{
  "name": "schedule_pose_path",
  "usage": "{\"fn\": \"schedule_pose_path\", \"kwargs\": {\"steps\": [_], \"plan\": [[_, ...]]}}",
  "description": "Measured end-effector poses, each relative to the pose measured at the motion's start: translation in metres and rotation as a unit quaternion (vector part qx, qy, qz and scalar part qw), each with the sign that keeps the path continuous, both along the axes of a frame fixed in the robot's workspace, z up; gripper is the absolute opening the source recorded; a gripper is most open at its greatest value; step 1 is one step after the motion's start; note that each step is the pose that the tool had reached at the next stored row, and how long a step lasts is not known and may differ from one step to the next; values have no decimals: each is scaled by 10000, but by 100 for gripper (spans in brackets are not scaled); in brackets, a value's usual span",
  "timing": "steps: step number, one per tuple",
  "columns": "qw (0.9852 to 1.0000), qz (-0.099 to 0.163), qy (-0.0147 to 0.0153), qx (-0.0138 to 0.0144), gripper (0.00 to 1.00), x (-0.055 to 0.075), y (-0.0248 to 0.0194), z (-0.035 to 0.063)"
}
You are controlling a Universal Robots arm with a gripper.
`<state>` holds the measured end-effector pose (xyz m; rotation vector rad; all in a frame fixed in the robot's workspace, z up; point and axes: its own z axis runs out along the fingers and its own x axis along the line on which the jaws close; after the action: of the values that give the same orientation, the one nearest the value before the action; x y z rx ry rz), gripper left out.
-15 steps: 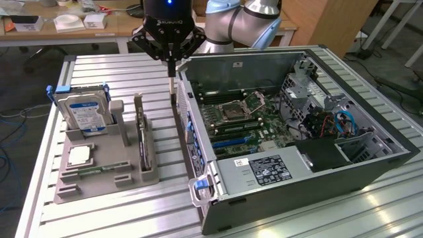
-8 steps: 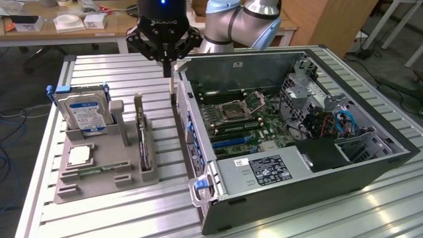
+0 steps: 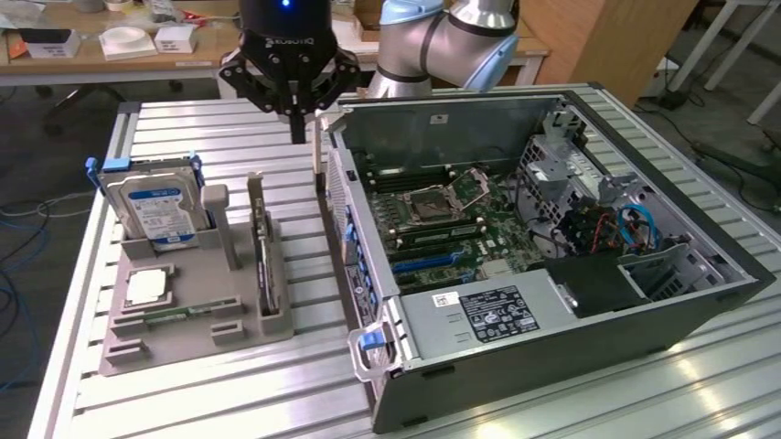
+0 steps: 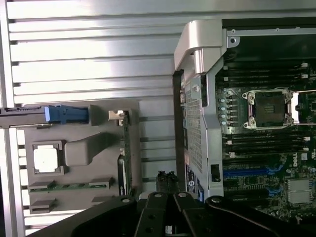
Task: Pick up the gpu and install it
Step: 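Reach for the gpu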
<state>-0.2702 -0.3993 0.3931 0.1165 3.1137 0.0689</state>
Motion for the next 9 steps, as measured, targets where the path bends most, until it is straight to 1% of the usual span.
{"fn": "schedule_pose_path", "kwargs": {"steps": [9], "plan": [[10000,-1,0,0,10,-143,0,-1]]}}
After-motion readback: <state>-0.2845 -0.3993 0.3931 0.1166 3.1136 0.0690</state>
